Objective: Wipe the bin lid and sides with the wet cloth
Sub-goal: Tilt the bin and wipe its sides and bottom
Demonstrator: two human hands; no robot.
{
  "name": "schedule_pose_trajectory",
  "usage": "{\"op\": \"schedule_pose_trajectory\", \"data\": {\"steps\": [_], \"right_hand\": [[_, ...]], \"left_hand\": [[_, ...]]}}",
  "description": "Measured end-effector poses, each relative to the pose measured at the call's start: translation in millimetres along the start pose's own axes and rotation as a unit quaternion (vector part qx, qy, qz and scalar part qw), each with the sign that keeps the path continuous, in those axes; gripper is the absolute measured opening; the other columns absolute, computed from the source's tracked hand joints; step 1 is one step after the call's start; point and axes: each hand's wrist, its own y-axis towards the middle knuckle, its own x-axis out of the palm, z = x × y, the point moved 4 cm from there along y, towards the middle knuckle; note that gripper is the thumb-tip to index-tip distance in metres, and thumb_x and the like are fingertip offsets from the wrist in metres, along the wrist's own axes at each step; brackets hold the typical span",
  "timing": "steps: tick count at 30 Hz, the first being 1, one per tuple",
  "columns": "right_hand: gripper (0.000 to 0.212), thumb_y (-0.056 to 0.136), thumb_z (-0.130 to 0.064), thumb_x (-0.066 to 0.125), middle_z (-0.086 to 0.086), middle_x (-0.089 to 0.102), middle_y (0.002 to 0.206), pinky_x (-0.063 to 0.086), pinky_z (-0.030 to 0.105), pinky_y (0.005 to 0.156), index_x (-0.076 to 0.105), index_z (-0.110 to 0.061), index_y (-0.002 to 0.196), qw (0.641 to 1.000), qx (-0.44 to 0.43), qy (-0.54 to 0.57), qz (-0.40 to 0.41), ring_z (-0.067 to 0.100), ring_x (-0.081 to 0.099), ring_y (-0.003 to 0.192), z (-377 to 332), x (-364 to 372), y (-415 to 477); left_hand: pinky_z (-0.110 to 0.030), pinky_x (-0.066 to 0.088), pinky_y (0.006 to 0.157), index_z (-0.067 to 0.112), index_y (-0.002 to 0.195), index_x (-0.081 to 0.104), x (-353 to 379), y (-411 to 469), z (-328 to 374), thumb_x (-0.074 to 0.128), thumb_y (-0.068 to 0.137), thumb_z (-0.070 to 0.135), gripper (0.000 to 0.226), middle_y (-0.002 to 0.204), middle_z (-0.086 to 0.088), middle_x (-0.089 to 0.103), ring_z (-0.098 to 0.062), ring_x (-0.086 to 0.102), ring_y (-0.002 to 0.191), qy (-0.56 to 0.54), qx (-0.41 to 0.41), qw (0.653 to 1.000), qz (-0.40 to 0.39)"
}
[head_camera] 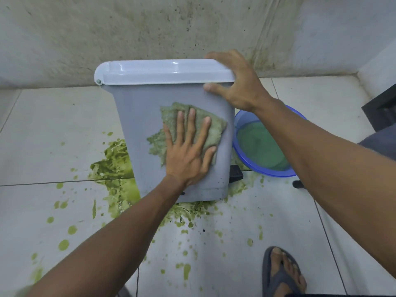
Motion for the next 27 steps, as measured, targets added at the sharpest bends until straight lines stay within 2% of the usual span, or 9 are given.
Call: {"op": "schedule_pose_trajectory", "data": {"steps": [5, 9, 11, 13, 15, 17, 20, 23, 27], "right_hand": [[0.070, 0.070, -0.037, 0.084, 0.000, 0.054, 0.123, 0.032, 0.006, 0.100, 0.060, -0.023, 0.134, 1.000, -0.014, -0.008, -0.002, 0.010, 0.052, 0.115, 1.8, -2.4, -2.5], [0.071, 0.069, -0.040, 0.083, 0.004, 0.056, 0.124, 0.034, 0.008, 0.100, 0.060, -0.023, 0.135, 1.000, -0.013, -0.005, -0.002, 0.011, 0.053, 0.115, 2.1, -0.7, -3.0], [0.072, 0.068, -0.040, 0.083, 0.004, 0.056, 0.125, 0.035, 0.010, 0.100, 0.060, -0.023, 0.135, 1.000, -0.008, -0.002, 0.002, 0.011, 0.054, 0.115, 2.0, -0.5, -1.9], [0.072, 0.068, -0.040, 0.083, 0.005, 0.056, 0.125, 0.035, 0.009, 0.100, 0.061, -0.023, 0.134, 1.000, -0.006, -0.005, 0.004, 0.013, 0.055, 0.115, 2.4, -1.0, -1.0], [0.072, 0.068, -0.039, 0.083, 0.005, 0.056, 0.125, 0.035, 0.008, 0.099, 0.061, -0.021, 0.135, 1.000, -0.008, -0.007, 0.001, 0.012, 0.055, 0.114, 2.9, -0.9, 0.1], [0.073, 0.069, -0.039, 0.084, 0.005, 0.056, 0.125, 0.035, 0.007, 0.099, 0.060, -0.021, 0.136, 1.000, -0.003, -0.006, -0.004, 0.011, 0.053, 0.114, 3.9, -0.7, 0.7], [0.074, 0.067, -0.039, 0.083, 0.003, 0.055, 0.125, 0.035, 0.008, 0.100, 0.060, -0.022, 0.135, 1.000, 0.004, -0.005, -0.001, 0.011, 0.054, 0.115, 3.5, -1.1, 1.5], [0.074, 0.066, -0.040, 0.083, 0.002, 0.056, 0.127, 0.035, 0.009, 0.101, 0.060, -0.023, 0.135, 1.000, 0.004, -0.004, -0.002, 0.011, 0.054, 0.117, 2.4, 0.1, -0.4], [0.075, 0.067, -0.044, 0.082, 0.004, 0.056, 0.127, 0.035, 0.010, 0.100, 0.059, -0.024, 0.136, 1.000, 0.010, -0.006, -0.002, 0.012, 0.053, 0.118, 3.9, 0.1, -1.9]], "left_hand": [[-0.055, -0.006, 0.124, 0.027, 0.162, 0.024, 27.9, -59.4, 34.2, 0.049, 0.102, 0.048, 0.068, 0.170, -0.006, 0.004, -0.029, -0.001, 0.158, -0.002, 0.174, 0.981, -0.080], [-0.050, -0.005, 0.126, 0.029, 0.163, 0.019, 31.3, -100.9, -8.1, 0.045, 0.103, 0.051, 0.069, 0.171, -0.003, 0.002, -0.024, -0.003, 0.158, 0.022, 0.253, 0.960, -0.119], [-0.051, -0.005, 0.126, 0.030, 0.162, 0.018, 20.4, -91.3, -32.8, 0.040, 0.103, 0.055, 0.068, 0.171, -0.003, 0.005, -0.024, -0.002, 0.158, 0.041, 0.234, 0.966, -0.102], [-0.053, -0.004, 0.125, 0.030, 0.162, 0.019, 9.0, -59.6, -38.7, 0.039, 0.102, 0.057, 0.069, 0.170, -0.005, 0.009, -0.026, -0.001, 0.158, 0.040, 0.143, 0.987, -0.059], [-0.058, -0.002, 0.124, 0.028, 0.162, 0.021, 3.3, -28.3, -22.0, 0.041, 0.103, 0.056, 0.068, 0.168, -0.008, 0.009, -0.030, 0.003, 0.157, 0.023, 0.058, 0.998, -0.019], [-0.061, -0.001, 0.124, 0.026, 0.161, 0.026, 7.5, -16.2, 3.2, 0.043, 0.103, 0.053, 0.067, 0.168, -0.011, 0.010, -0.033, 0.006, 0.157, -0.002, 0.040, 0.999, -0.009], [-0.059, -0.003, 0.123, 0.025, 0.161, 0.029, 27.2, -44.7, 33.6, 0.052, 0.101, 0.045, 0.068, 0.169, -0.009, 0.009, -0.032, -0.003, 0.157, -0.017, 0.127, 0.991, -0.042], [-0.057, -0.011, 0.124, 0.021, 0.163, 0.018, 47.1, -97.1, 47.2, 0.057, 0.096, 0.035, 0.079, 0.171, -0.008, 0.004, -0.030, -0.011, 0.157, 0.027, 0.280, 0.950, -0.133], [-0.053, -0.014, 0.124, 0.020, 0.164, 0.009, 44.7, -119.0, 9.2, 0.057, 0.090, 0.027, 0.088, 0.171, -0.008, 0.002, -0.029, -0.009, 0.157, 0.044, 0.388, 0.906, -0.163]]}}
